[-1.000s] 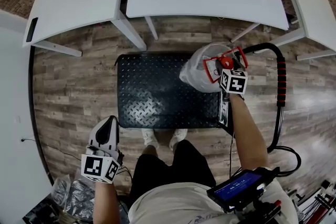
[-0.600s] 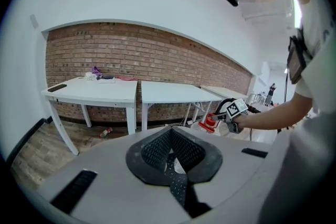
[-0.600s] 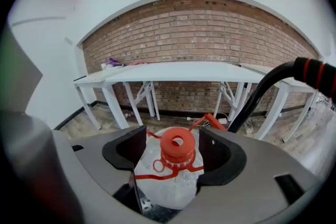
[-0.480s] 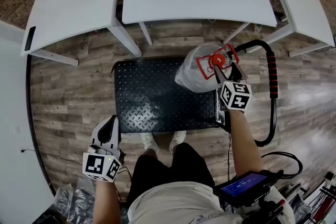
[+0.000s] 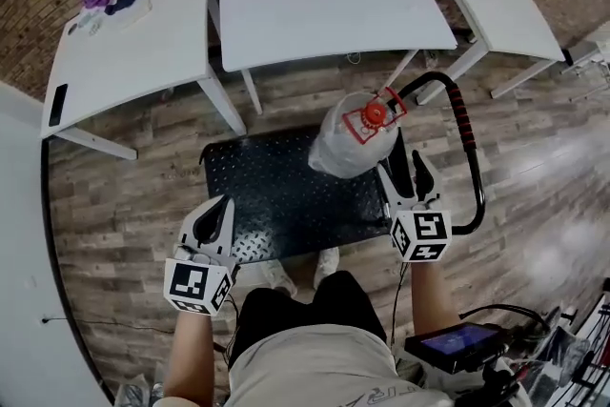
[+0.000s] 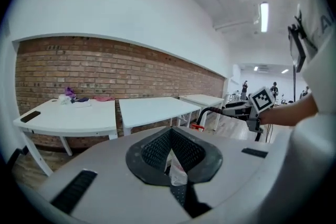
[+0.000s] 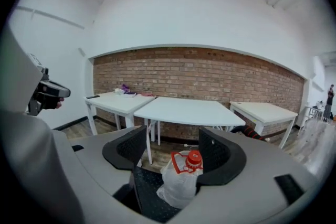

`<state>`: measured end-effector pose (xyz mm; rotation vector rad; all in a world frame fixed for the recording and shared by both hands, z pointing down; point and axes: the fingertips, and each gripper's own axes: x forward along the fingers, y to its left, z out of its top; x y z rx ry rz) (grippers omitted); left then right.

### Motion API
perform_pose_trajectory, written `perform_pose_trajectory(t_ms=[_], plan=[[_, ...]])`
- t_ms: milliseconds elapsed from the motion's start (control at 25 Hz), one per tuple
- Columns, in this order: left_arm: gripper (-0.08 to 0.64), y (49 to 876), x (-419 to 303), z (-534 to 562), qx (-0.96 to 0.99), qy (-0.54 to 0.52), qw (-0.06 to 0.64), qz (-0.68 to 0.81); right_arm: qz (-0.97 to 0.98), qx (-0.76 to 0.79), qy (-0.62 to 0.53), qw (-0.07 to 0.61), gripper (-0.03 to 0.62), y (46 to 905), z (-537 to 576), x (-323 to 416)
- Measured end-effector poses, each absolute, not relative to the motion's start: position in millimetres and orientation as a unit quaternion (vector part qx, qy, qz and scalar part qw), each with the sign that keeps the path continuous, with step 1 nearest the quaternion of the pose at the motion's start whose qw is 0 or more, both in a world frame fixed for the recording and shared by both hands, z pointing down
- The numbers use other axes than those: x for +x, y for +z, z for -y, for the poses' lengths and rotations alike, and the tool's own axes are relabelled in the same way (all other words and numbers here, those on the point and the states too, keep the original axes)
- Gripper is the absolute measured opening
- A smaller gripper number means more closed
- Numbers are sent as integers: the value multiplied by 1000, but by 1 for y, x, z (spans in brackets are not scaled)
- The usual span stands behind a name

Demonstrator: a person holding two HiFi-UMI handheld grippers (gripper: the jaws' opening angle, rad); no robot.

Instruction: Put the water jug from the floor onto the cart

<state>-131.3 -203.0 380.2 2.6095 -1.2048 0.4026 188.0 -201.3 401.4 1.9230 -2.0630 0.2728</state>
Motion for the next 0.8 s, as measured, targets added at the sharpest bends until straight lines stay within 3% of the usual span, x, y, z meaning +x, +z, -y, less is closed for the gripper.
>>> perform_pose_trajectory(t_ms=[280, 640, 800], plan=[[0, 349, -123, 188, 924, 104, 88, 357, 715, 684, 78, 122, 301, 337, 134, 146], [0, 342, -136, 147, 931, 81, 104, 339, 687, 717, 68, 97, 31, 314, 81, 133], [0, 333, -138, 128, 929, 77, 99, 349, 685, 722, 54, 81, 5, 297, 53, 138]])
